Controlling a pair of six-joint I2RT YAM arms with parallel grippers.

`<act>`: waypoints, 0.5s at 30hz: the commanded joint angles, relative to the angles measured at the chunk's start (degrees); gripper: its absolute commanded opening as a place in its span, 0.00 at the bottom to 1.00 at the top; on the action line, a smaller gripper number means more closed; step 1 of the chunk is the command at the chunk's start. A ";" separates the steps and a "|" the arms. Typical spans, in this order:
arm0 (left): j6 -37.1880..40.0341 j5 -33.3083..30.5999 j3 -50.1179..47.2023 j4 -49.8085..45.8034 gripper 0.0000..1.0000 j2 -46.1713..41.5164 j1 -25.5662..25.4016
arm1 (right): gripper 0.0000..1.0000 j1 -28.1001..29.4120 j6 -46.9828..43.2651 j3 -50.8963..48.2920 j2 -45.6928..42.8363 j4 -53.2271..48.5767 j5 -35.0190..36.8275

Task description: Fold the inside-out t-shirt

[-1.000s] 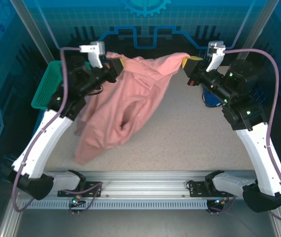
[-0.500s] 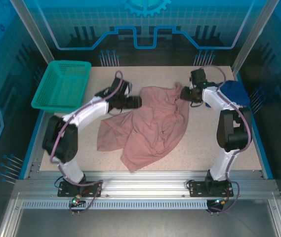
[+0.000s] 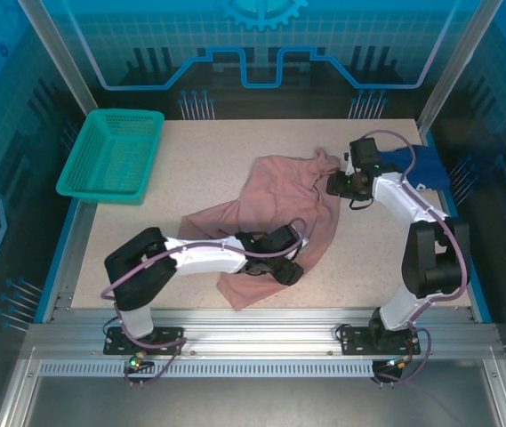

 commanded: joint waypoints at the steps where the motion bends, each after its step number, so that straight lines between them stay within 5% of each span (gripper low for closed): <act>1: 3.67 -7.84 2.56 0.41 0.53 1.73 0.66 | 0.53 -0.24 -0.94 1.77 1.57 -0.05 -4.33; 11: 1.64 -4.67 -5.43 8.58 0.20 -0.81 2.17 | 0.51 5.20 0.25 10.95 16.22 1.39 -7.11; 15: 0.96 -4.74 -6.65 9.64 0.07 -1.61 2.24 | 0.39 5.26 0.19 14.87 21.90 0.93 -8.34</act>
